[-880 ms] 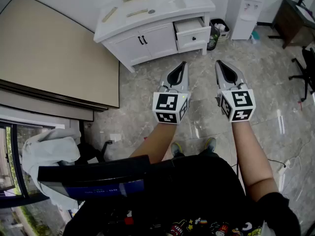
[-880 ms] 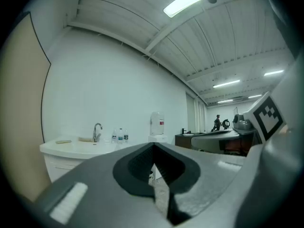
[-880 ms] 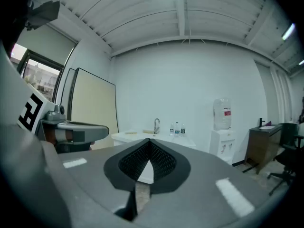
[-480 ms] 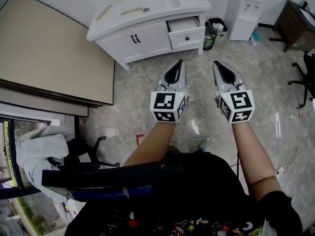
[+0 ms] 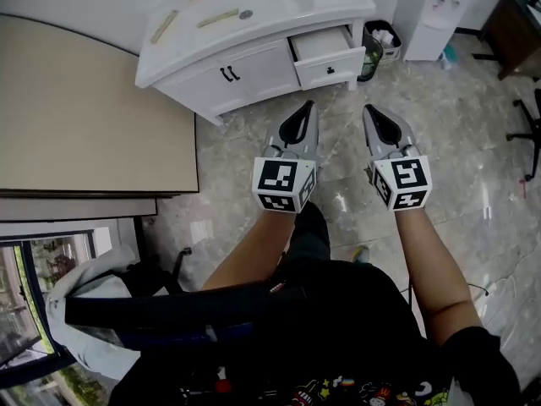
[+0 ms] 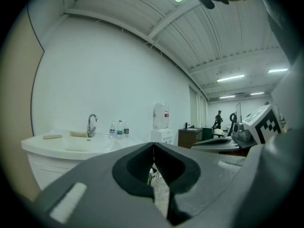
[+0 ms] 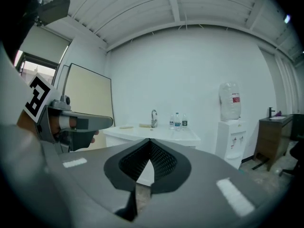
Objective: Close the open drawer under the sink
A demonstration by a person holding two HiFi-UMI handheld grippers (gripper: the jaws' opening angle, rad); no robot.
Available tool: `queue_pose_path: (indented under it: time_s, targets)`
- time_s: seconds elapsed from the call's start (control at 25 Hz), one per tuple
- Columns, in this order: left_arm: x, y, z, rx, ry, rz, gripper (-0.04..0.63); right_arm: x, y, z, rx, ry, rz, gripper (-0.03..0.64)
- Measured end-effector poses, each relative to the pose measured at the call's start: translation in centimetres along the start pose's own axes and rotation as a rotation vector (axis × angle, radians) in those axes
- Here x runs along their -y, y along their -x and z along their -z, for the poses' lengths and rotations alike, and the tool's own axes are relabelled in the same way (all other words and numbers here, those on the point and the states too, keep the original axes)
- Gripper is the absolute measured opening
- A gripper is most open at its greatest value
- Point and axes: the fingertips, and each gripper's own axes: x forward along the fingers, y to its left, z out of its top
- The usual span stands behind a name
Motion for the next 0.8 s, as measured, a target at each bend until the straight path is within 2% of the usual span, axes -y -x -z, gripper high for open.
queue_pose_path:
  time_s: [0.24, 0.44, 0.64, 0.68, 0.8]
  targets:
    - [-7.4, -8.6, 0.0, -0.007, 0.004, 0.104, 0.0, 2.7, -9.6, -0.7, 0.003, -0.015, 0.113, 0.021]
    - [-10.3, -13.3, 3.1, -0.054, 0.02, 0.102, 0.0, 5.3, -15.3, 2.3, -0.046, -0.023, 0.114, 0.025]
    - [-12.6, -17.0, 10.0, -0.056, 0.03, 0.061, 0.0, 7.9, -20.8, 10.7, -0.094, -0.017, 0.073, 0.028]
    - [-13.0, -17.9, 11.8, -0.047, 0.033, 0.057, 0.0, 8.5, -22.2, 13.0, -0.103, -0.01, 0.071, 0.054]
    - [-14.2, -20.7, 18.9, -0.035, 0.059, 0.034, 0.0, 10.0, -26.1, 19.7, -0.112, 0.013, 0.07, 0.063]
